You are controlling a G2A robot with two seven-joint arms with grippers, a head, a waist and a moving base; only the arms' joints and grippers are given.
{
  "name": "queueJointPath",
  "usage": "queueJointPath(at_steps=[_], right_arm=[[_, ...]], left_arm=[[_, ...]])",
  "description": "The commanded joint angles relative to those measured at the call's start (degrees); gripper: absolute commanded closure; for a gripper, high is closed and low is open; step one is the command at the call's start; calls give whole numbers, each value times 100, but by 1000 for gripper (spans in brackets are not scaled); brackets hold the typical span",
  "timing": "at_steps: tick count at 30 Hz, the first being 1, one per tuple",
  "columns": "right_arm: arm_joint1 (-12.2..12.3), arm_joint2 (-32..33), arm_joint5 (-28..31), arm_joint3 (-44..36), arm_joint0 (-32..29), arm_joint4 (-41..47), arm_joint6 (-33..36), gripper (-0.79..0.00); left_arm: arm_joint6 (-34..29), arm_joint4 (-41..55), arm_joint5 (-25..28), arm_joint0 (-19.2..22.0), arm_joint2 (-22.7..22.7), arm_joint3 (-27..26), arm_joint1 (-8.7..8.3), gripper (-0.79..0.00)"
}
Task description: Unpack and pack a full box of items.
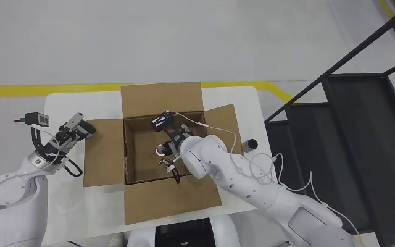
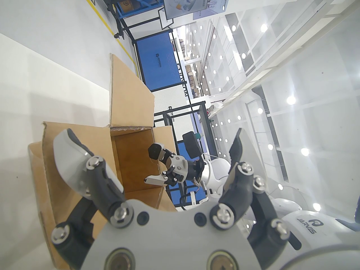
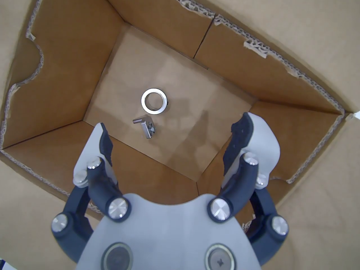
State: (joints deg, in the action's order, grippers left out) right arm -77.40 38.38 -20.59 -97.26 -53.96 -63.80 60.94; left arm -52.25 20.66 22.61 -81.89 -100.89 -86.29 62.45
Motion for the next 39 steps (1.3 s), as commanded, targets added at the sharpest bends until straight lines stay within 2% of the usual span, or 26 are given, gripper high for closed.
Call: queueJointPath(at_steps=[1,17,20,25,32,39], right_arm=[[0,0,0,0,0,0,0,-785],[0,0,0,0,0,0,0,-785],[-14,48,189,129,-70,113,-261,-785],[-129,-29,451,478,121,351,-291,-785],[-393,-242,559,1386,556,803,-303,-785],[-708,-494,515,2325,895,1355,-343,-643]], left_arm=[[0,0,0,0,0,0,0,-785],[0,0,0,0,0,0,0,-785],[0,0,0,0,0,0,0,-785],[0,0,0,0,0,0,0,-785],[0,0,0,0,0,0,0,-785],[0,0,0,0,0,0,0,-785]])
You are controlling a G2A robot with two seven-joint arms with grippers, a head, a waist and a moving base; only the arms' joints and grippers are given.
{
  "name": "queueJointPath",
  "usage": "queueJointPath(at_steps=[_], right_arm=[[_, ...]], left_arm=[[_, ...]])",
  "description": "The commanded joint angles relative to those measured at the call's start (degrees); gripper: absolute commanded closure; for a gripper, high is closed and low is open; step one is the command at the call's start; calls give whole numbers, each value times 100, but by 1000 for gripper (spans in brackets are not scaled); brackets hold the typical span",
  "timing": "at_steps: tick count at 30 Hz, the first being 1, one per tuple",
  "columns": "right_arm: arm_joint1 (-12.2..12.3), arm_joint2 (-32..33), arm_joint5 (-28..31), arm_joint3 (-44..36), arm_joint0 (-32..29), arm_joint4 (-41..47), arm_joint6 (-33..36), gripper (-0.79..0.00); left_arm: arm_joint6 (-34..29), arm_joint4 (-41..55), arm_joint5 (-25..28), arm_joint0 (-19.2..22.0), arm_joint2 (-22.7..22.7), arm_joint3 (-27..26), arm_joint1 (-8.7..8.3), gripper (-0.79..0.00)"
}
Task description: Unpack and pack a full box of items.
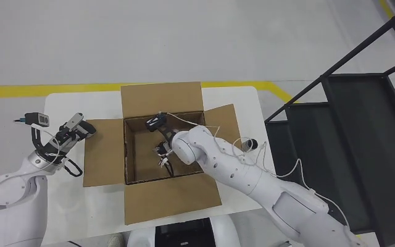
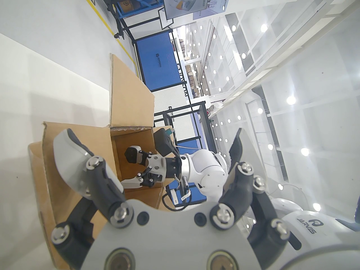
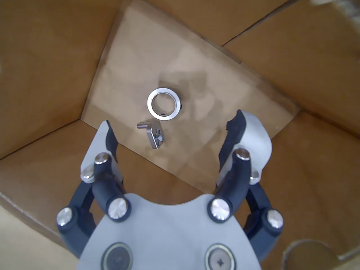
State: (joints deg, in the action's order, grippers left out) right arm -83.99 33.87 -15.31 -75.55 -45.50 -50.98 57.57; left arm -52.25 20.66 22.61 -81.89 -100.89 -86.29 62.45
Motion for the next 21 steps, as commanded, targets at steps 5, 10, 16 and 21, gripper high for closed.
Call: queueJointPath(at_steps=[5,10,16,21], right_arm=[[-272,-198,-51,707,212,364,-206,-610],[-450,-310,-61,1118,323,509,-353,-437],[-631,-392,-74,1553,392,627,-527,-323],[-748,-414,-189,1844,439,625,-642,-289]], left_arm=[[0,0,0,0,0,0,0,-785],[0,0,0,0,0,0,0,-785],[0,0,0,0,0,0,0,-785],[0,0,0,0,0,0,0,-785]])
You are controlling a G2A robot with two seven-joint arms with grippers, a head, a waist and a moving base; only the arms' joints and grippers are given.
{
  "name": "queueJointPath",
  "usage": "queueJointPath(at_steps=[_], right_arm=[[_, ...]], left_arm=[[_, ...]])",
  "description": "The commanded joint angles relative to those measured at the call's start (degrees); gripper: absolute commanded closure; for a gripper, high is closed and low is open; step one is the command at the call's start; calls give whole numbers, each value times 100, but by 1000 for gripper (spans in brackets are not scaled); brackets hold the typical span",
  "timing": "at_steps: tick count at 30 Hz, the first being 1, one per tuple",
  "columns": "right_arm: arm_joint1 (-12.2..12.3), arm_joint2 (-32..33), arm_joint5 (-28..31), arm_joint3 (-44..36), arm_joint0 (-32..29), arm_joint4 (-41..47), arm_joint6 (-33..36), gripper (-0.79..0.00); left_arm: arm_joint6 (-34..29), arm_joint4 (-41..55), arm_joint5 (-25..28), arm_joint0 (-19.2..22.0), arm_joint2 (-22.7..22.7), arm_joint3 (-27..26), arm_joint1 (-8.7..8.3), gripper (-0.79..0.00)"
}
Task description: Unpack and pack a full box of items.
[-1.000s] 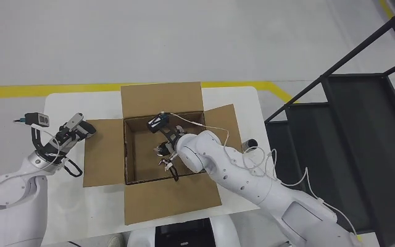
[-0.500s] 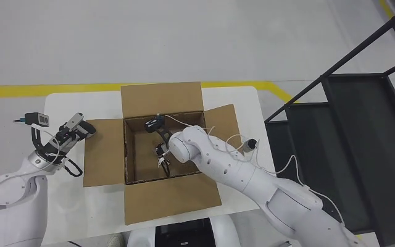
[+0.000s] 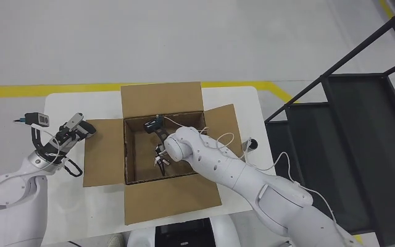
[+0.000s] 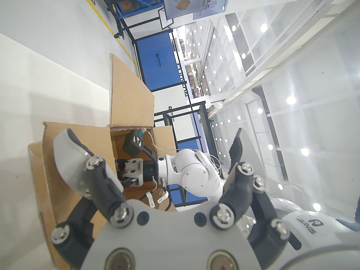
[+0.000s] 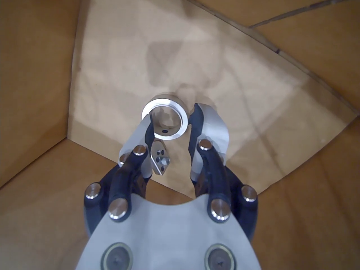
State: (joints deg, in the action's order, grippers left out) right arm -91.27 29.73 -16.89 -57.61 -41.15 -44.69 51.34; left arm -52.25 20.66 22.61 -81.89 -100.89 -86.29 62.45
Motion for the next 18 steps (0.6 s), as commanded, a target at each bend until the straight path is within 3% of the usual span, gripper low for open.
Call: queueJointPath(at_steps=[1,7,10,11,18], right_arm=[[-38,8,-33,92,7,9,-43,-289],[-125,21,-50,271,17,-21,-99,-228],[-159,23,-62,311,14,-65,-96,-22],[-168,25,-64,311,11,-81,-92,0],[-163,78,-313,15,-36,-446,-27,0]], left_arm=[[0,0,0,0,0,0,0,-785],[0,0,0,0,0,0,0,-785],[0,0,0,0,0,0,0,-785],[0,0,0,0,0,0,0,-785],[0,0,0,0,0,0,0,-785]])
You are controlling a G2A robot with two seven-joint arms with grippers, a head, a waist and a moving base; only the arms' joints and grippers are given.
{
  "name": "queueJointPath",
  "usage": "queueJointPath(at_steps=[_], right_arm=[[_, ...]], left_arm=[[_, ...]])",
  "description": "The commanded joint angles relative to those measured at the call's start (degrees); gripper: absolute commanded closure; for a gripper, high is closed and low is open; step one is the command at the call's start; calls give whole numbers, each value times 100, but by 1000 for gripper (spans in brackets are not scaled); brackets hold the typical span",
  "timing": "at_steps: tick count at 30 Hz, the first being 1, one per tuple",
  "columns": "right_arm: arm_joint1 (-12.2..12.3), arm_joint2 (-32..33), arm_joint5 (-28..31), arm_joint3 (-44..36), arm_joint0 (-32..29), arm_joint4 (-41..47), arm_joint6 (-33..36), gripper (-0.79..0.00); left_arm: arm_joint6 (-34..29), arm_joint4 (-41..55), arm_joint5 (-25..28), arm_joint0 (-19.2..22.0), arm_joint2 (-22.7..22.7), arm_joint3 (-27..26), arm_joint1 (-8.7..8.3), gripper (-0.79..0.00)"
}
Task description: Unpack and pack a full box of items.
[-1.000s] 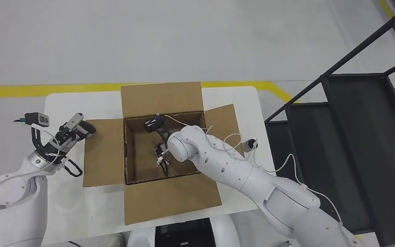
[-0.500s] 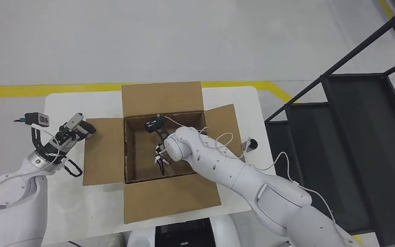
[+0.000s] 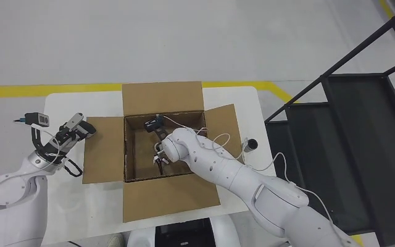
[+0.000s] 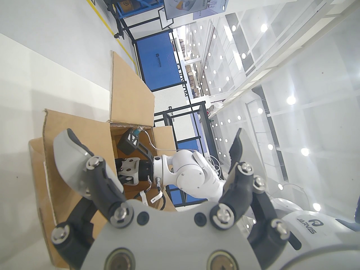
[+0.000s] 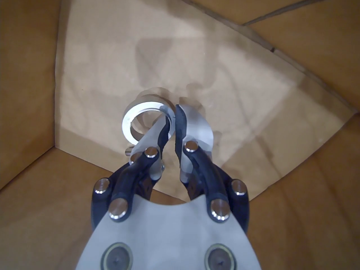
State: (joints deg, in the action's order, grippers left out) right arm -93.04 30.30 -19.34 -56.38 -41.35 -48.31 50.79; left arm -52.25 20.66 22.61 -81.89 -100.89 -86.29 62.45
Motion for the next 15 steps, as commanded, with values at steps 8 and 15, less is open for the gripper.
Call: queueJointPath(at_steps=[8,15], right_arm=[[349,523,-265,-1639,-552,-709,473,0],[784,1590,282,-3219,-1534,-844,564,0]], left_arm=[[0,0,0,0,0,0,0,-785],[0,0,0,0,0,0,0,-785]])
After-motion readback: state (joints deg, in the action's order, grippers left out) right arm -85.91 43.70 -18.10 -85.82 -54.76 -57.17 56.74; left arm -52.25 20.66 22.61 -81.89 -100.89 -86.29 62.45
